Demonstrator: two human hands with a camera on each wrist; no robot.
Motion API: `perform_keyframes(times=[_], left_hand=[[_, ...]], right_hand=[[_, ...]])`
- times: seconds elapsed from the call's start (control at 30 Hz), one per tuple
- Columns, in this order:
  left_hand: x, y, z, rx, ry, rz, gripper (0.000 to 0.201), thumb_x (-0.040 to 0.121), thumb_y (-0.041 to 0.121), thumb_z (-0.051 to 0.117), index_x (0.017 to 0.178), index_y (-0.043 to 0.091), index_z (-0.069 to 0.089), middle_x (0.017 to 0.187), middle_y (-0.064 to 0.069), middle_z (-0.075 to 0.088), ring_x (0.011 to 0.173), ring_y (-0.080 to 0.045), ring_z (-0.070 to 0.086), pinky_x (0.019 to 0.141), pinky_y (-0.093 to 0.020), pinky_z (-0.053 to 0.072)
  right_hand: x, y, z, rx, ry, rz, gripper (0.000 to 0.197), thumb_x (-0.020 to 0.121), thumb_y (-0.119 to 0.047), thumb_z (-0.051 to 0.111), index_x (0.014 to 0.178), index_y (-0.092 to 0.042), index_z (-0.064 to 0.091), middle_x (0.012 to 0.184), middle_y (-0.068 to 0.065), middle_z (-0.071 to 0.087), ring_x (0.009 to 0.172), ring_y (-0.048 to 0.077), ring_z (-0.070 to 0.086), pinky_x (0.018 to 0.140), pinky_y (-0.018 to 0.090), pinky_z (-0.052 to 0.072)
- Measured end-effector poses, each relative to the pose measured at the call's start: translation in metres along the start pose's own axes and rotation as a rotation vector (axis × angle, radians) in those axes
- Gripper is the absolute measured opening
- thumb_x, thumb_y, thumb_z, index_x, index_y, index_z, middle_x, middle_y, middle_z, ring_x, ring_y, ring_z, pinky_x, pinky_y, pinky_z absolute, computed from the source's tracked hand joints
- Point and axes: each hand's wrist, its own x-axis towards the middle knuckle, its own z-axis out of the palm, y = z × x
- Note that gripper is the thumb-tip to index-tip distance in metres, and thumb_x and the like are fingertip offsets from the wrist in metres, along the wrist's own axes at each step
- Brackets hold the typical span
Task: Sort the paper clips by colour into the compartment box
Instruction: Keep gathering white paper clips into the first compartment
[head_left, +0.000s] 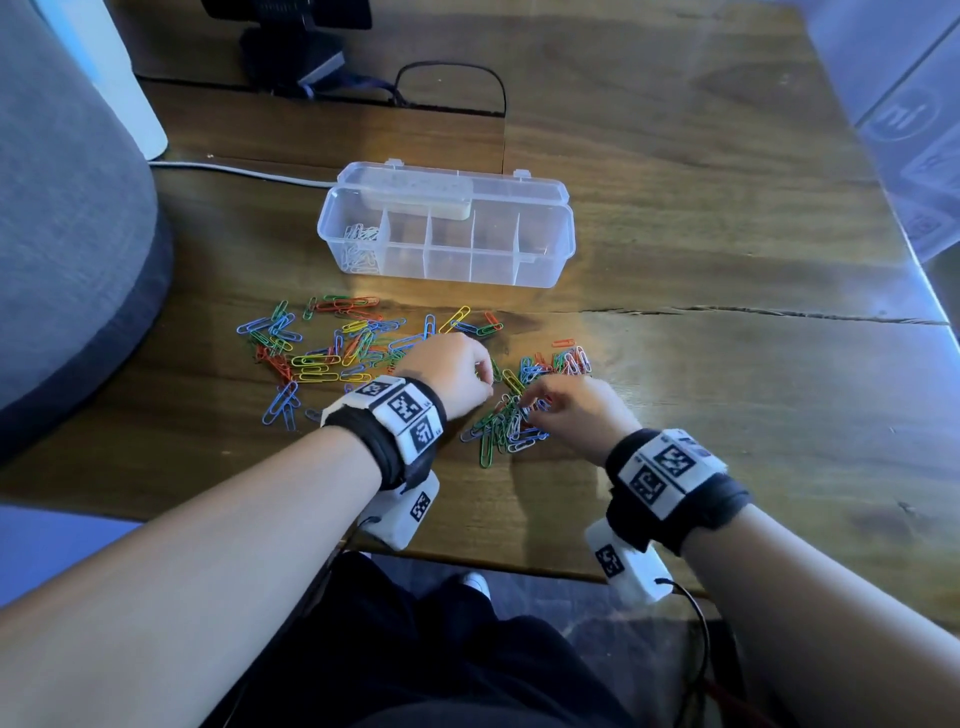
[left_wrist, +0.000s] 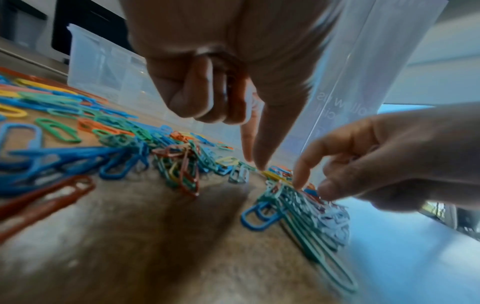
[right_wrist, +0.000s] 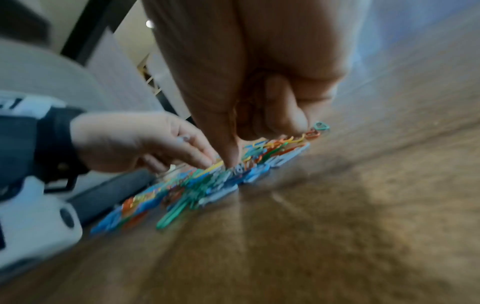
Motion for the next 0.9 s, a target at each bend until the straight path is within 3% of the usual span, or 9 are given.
perform_keyframes(times=[0.17, 0.27, 0.43, 0.5, 0.6, 0.7, 0.8, 0.9], left_hand=[[0.003, 0.000, 0.009, 0.064, -0.035, -0.008, 0.015, 0.080, 0.036, 0.067, 0.080, 0.021, 0.068, 0.091, 0.001, 0.063, 0.079, -0.019, 0.057, 0.070, -0.025, 0.040], [0.004, -0.002, 0.008, 0.052, -0.047, -0.033, 0.017, 0.080, 0.034, 0.068, 0.073, 0.019, 0.069, 0.091, -0.002, 0.068, 0.083, -0.023, 0.063, 0.070, -0.026, 0.044], [0.004, 0.004, 0.009, 0.066, -0.098, 0.003, 0.014, 0.082, 0.021, 0.058, 0.071, 0.020, 0.067, 0.088, -0.007, 0.072, 0.080, -0.025, 0.065, 0.075, -0.031, 0.053], [0.004, 0.001, 0.008, 0.067, -0.091, 0.035, 0.009, 0.082, 0.018, 0.057, 0.075, 0.021, 0.062, 0.086, -0.004, 0.068, 0.078, -0.023, 0.060, 0.072, -0.031, 0.049], [0.002, -0.008, 0.004, 0.041, -0.027, 0.072, 0.005, 0.083, 0.020, 0.059, 0.085, 0.024, 0.057, 0.076, 0.007, 0.053, 0.076, -0.018, 0.052, 0.067, -0.027, 0.038], [-0.001, -0.010, 0.001, 0.061, -0.016, 0.099, 0.013, 0.086, 0.025, 0.061, 0.098, 0.026, 0.064, 0.064, 0.013, 0.043, 0.074, -0.017, 0.049, 0.066, -0.024, 0.036], [0.000, -0.005, 0.003, 0.111, -0.027, 0.117, 0.017, 0.086, 0.030, 0.061, 0.102, 0.025, 0.065, 0.078, 0.009, 0.054, 0.084, -0.019, 0.056, 0.070, -0.026, 0.041], [0.005, 0.000, 0.006, 0.155, -0.060, 0.112, 0.015, 0.086, 0.022, 0.058, 0.095, 0.017, 0.068, 0.095, 0.001, 0.063, 0.087, -0.021, 0.059, 0.067, -0.027, 0.041]], right_hand=[[0.003, -0.007, 0.009, -0.210, 0.034, 0.102, 0.015, 0.087, -0.028, 0.053, 0.101, -0.026, 0.058, 0.084, -0.003, 0.056, 0.081, 0.025, 0.053, 0.068, 0.027, 0.038], [0.009, -0.013, 0.005, -0.256, 0.016, 0.116, 0.017, 0.088, -0.023, 0.047, 0.097, -0.018, 0.061, 0.094, 0.005, 0.063, 0.086, 0.029, 0.058, 0.069, 0.028, 0.042], [0.018, -0.010, 0.001, -0.174, -0.018, 0.134, 0.020, 0.085, -0.015, 0.050, 0.088, -0.010, 0.069, 0.093, 0.008, 0.068, 0.087, 0.029, 0.061, 0.073, 0.028, 0.047], [0.016, -0.005, -0.002, -0.010, 0.043, 0.121, 0.014, 0.084, -0.016, 0.058, 0.081, -0.012, 0.071, 0.085, 0.003, 0.068, 0.081, 0.021, 0.060, 0.071, 0.026, 0.046], [0.012, -0.002, -0.008, 0.262, 0.086, 0.159, 0.006, 0.080, -0.014, 0.068, 0.078, -0.012, 0.074, 0.061, -0.006, 0.059, 0.053, 0.003, 0.050, 0.053, 0.018, 0.040], [0.006, 0.000, -0.012, 0.489, 0.049, 0.245, 0.003, 0.079, -0.015, 0.071, 0.077, -0.016, 0.072, 0.049, -0.010, 0.052, 0.040, 0.004, 0.039, 0.040, 0.016, 0.032], [0.001, -0.003, -0.016, 0.826, 0.020, 0.335, 0.007, 0.083, -0.010, 0.067, 0.078, -0.015, 0.066, 0.045, -0.010, 0.043, 0.038, 0.004, 0.036, 0.038, 0.015, 0.031], [0.001, -0.005, -0.018, 1.184, -0.032, 0.377, 0.016, 0.085, -0.003, 0.058, 0.073, -0.014, 0.056, 0.054, -0.004, 0.033, 0.042, 0.008, 0.031, 0.040, 0.016, 0.031]])
